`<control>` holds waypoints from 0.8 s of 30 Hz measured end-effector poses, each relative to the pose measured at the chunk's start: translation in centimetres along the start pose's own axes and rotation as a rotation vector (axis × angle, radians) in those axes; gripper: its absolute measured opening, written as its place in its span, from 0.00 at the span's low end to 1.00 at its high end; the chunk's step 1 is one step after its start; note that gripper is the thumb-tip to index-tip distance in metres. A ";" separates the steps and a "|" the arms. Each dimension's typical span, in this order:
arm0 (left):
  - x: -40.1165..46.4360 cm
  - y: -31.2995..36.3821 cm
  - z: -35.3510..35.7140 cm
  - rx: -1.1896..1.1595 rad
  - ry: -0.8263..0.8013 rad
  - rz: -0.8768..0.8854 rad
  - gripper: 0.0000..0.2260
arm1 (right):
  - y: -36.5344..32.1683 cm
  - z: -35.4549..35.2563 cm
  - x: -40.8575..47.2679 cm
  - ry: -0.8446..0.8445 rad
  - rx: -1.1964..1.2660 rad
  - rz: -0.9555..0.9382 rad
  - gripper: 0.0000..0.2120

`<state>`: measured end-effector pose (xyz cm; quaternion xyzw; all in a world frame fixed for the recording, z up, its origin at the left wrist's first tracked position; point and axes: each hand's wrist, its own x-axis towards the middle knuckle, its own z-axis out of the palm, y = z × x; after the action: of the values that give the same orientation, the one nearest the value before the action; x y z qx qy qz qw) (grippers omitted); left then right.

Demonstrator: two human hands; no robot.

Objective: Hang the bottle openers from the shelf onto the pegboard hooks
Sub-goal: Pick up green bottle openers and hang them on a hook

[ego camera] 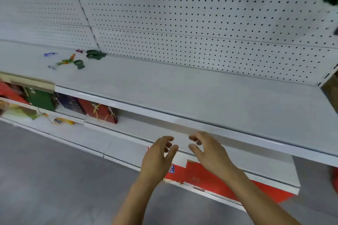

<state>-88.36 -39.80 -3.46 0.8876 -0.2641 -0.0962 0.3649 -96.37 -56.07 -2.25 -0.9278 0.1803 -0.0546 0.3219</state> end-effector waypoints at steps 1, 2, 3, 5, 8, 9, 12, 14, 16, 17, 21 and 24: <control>-0.1 -1.5 -1.1 -0.006 -0.005 -0.023 0.16 | -1.2 1.2 0.7 -0.024 0.003 -0.003 0.12; -0.2 -3.0 -2.3 -0.009 -0.011 -0.045 0.15 | -2.5 2.4 1.4 -0.045 0.012 -0.004 0.12; -0.1 -4.6 -3.7 -0.010 -0.013 -0.061 0.15 | -3.9 3.8 2.3 -0.061 0.025 -0.003 0.12; 0.3 -7.9 -7.0 -0.002 -0.004 -0.078 0.15 | -7.1 6.6 4.0 -0.074 0.050 0.006 0.12; 1.6 -12.6 -12.5 0.016 0.011 -0.085 0.15 | -12.2 10.8 6.7 -0.074 0.097 0.016 0.12; 2.2 -14.1 -14.3 0.025 0.014 -0.083 0.15 | -13.9 12.0 7.7 -0.072 0.113 0.014 0.12; 4.0 -18.3 -19.4 0.046 0.020 -0.074 0.15 | -18.7 15.3 10.8 -0.062 0.168 0.001 0.12; 5.1 -20.7 -22.3 0.060 0.023 -0.072 0.14 | -21.6 17.1 12.7 -0.053 0.195 -0.007 0.12; 6.4 -22.6 -24.8 0.057 0.039 -0.076 0.14 | -23.9 18.5 14.8 -0.056 0.206 -0.012 0.11; 7.2 -23.4 -25.9 0.053 0.050 -0.076 0.13 | -25.0 19.1 15.8 -0.058 0.210 -0.019 0.11; 11.2 -26.5 -29.3 0.062 0.089 -0.065 0.12 | -28.4 20.6 21.1 -0.069 0.234 -0.052 0.09; 15.0 -28.5 -31.3 0.064 0.098 -0.052 0.11 | -30.0 21.4 25.5 -0.064 0.208 -0.050 0.09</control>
<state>-53.05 -12.28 -0.64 0.9089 -0.2259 -0.0538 0.3462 -59.03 -31.28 -0.98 -0.8949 0.1404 -0.0515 0.4206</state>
